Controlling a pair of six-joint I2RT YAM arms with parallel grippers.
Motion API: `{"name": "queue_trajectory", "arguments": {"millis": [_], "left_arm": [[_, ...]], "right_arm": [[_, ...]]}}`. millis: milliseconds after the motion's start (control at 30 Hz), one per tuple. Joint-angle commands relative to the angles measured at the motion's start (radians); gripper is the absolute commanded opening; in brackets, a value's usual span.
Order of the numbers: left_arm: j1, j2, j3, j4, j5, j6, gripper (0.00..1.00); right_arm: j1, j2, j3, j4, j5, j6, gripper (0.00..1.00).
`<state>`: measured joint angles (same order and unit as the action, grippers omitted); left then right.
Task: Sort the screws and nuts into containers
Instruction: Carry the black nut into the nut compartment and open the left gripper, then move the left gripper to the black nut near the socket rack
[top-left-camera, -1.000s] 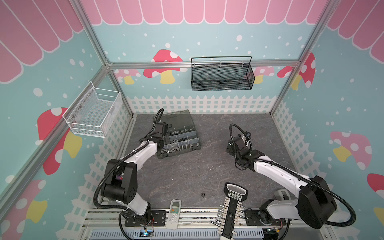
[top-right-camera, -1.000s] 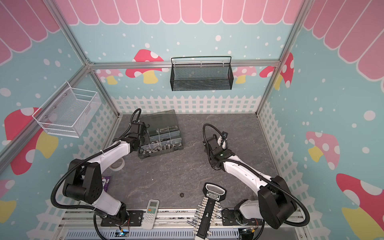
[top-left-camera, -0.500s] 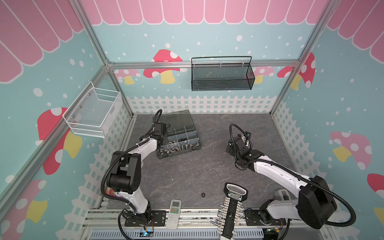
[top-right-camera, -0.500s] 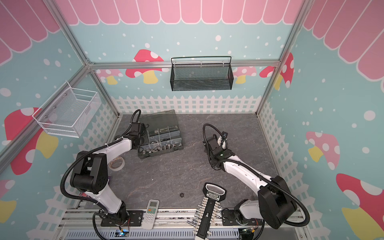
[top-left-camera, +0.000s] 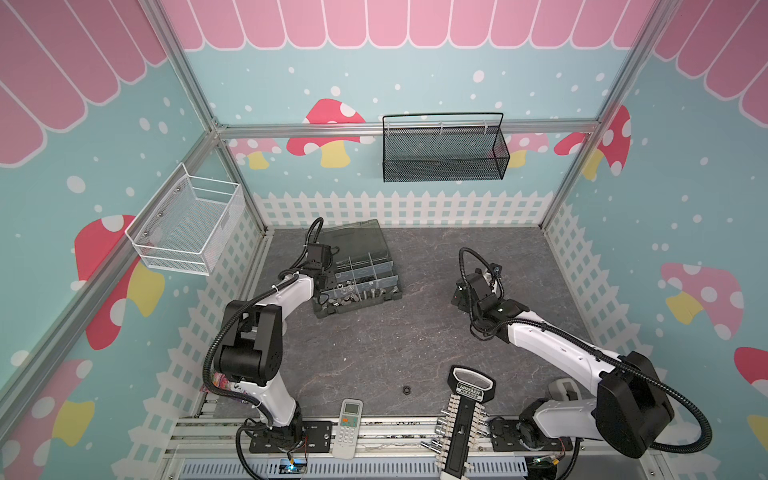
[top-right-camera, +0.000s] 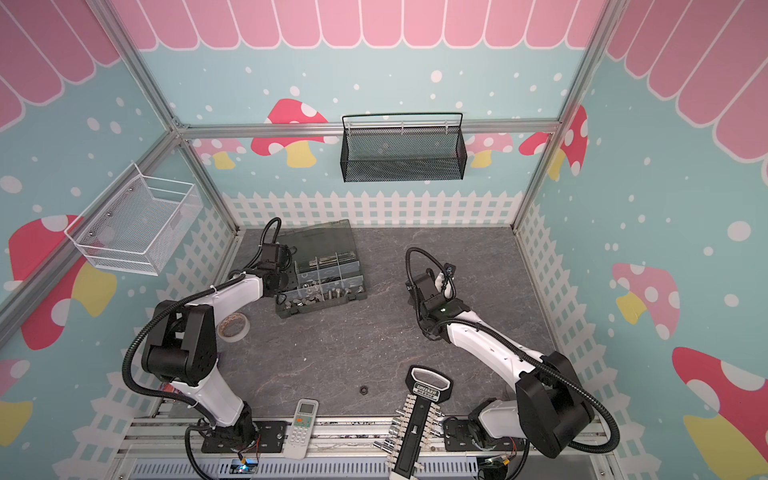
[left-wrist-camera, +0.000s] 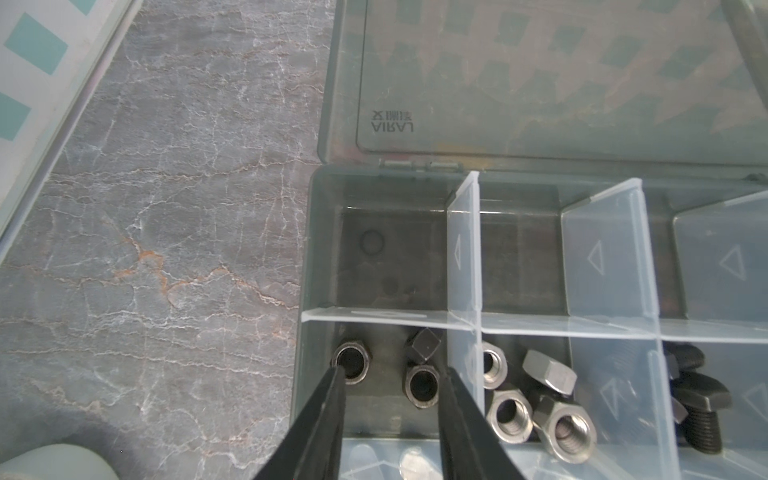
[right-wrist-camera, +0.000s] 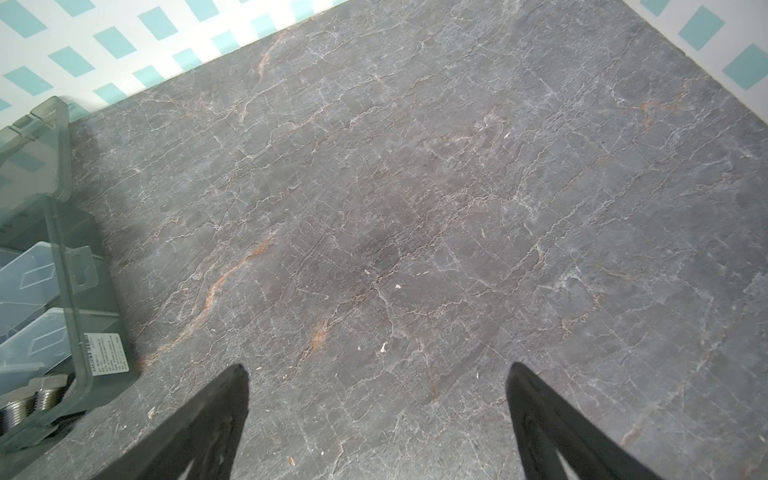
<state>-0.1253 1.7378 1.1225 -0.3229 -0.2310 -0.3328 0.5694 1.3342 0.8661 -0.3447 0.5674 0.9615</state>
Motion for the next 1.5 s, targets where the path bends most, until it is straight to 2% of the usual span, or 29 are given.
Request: {"name": "queue_trajectory", "arguments": {"millis": [0, 133, 200, 333, 533, 667, 967, 1167, 1467], "left_arm": [[0.006, -0.061, -0.002, -0.029, 0.024, -0.005, 0.44], [0.003, -0.114, -0.037, -0.030, 0.081, -0.032, 0.51], [-0.005, -0.140, -0.061, -0.023, 0.120, -0.038, 0.58], [-0.040, -0.188, -0.102, -0.023, 0.141, -0.051, 0.65], [-0.189, -0.250, -0.133, -0.077, 0.090, -0.048, 0.71], [-0.279, -0.268, -0.129, -0.161, 0.074, -0.046, 0.72], [-0.516, -0.273, -0.128, -0.351, 0.169, -0.005, 0.69], [-0.664, -0.287, -0.159, -0.337, 0.179, 0.064, 0.68], [-0.826, -0.256, -0.187, -0.299, 0.235, 0.154, 0.64]], "right_arm": [[-0.005, 0.008, 0.017, -0.016, 0.009, 0.009, 0.98], [-0.005, 0.010, 0.017, -0.016, 0.006, 0.011, 0.98], [-0.005, 0.014, 0.018, -0.016, 0.004, 0.011, 0.98], [-0.005, 0.020, 0.021, -0.016, 0.001, 0.010, 0.98], [-0.005, 0.023, 0.025, -0.016, 0.000, 0.006, 0.98], [-0.005, 0.022, 0.031, -0.019, 0.004, -0.004, 0.98], [-0.005, 0.023, 0.041, -0.019, 0.009, -0.001, 0.98], [-0.031, 0.018, 0.038, -0.002, -0.032, -0.012, 0.98], [-0.110, 0.028, 0.018, 0.004, -0.162, -0.051, 0.98]]}}
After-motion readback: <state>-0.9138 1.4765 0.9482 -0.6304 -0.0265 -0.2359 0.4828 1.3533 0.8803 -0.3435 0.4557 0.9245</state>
